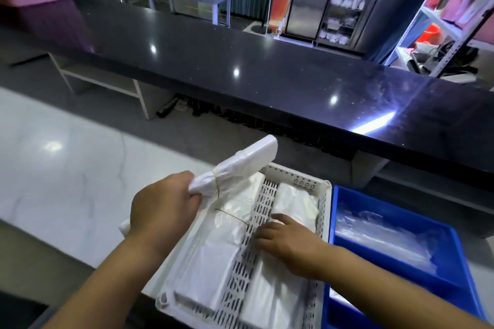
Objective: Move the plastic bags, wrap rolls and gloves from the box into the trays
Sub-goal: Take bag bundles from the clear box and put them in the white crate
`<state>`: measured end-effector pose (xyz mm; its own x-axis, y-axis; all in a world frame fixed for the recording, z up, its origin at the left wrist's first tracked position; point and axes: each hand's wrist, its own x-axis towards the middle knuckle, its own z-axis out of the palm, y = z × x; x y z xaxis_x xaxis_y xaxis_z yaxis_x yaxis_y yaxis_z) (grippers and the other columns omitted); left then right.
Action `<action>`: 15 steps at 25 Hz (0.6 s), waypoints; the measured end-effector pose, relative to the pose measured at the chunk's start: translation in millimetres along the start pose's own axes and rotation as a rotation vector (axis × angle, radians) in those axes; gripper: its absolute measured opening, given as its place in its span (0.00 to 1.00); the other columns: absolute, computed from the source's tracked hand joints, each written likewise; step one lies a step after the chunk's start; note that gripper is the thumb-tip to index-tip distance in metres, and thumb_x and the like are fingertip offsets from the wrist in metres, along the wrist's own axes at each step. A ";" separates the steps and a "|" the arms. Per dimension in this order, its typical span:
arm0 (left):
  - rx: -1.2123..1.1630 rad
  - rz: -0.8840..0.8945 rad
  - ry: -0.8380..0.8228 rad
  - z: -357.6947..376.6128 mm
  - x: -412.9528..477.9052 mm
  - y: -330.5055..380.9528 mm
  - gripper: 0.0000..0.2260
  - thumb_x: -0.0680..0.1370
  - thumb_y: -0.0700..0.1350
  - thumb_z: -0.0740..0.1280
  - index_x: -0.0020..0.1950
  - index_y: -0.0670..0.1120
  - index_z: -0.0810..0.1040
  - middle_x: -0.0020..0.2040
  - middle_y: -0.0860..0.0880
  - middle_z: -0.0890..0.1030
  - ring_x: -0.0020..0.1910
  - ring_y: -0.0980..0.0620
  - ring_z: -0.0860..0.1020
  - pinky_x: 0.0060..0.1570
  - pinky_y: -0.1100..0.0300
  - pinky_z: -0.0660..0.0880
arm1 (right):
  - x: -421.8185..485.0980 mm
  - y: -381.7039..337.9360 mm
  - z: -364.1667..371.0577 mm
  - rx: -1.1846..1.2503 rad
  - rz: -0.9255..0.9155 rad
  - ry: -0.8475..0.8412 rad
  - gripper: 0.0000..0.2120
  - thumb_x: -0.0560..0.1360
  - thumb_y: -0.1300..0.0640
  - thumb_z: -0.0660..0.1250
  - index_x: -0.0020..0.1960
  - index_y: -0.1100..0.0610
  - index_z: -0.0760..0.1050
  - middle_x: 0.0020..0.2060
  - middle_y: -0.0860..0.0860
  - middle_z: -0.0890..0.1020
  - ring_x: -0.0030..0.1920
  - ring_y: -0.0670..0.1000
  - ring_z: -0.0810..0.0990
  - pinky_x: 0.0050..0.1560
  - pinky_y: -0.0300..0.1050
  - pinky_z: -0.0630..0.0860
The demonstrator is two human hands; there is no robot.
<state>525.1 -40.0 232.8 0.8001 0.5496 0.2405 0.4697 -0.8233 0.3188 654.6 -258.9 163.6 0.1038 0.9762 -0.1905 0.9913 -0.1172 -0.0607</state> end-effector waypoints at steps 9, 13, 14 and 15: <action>-0.440 -0.187 -0.328 56.6 -31.5 43.4 0.08 0.69 0.51 0.65 0.36 0.48 0.74 0.31 0.48 0.78 0.33 0.48 0.77 0.30 0.58 0.68 | -22.1 1.9 -10.8 -0.266 0.041 0.054 0.05 0.65 0.53 0.72 0.35 0.48 0.76 0.32 0.45 0.77 0.37 0.49 0.74 0.47 0.45 0.76; -0.514 -0.306 -0.449 95.7 -58.1 61.9 0.09 0.71 0.52 0.66 0.37 0.49 0.68 0.34 0.52 0.74 0.36 0.50 0.75 0.31 0.58 0.65 | -38.9 3.2 -9.1 -0.321 0.098 0.112 0.06 0.63 0.55 0.71 0.34 0.49 0.74 0.33 0.46 0.76 0.39 0.51 0.74 0.51 0.46 0.75; -0.492 -0.295 -0.449 100.2 -63.9 67.0 0.08 0.72 0.51 0.65 0.41 0.49 0.68 0.36 0.53 0.74 0.39 0.50 0.75 0.32 0.59 0.65 | -41.8 3.4 -8.4 -0.332 0.110 0.127 0.06 0.63 0.55 0.71 0.34 0.49 0.73 0.33 0.46 0.76 0.39 0.51 0.74 0.51 0.46 0.75; -0.470 -0.261 -0.438 104.6 -68.3 70.2 0.08 0.74 0.50 0.65 0.48 0.50 0.69 0.42 0.52 0.76 0.45 0.49 0.77 0.37 0.59 0.68 | -44.3 3.1 -8.2 -0.328 0.124 0.138 0.07 0.63 0.55 0.72 0.34 0.49 0.74 0.33 0.46 0.76 0.39 0.51 0.74 0.51 0.47 0.75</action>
<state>542.5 -150.2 142.8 0.8065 0.5319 -0.2583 0.5344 -0.4688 0.7033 653.8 -301.1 180.0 0.2129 0.9762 -0.0410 0.9414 -0.1936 0.2763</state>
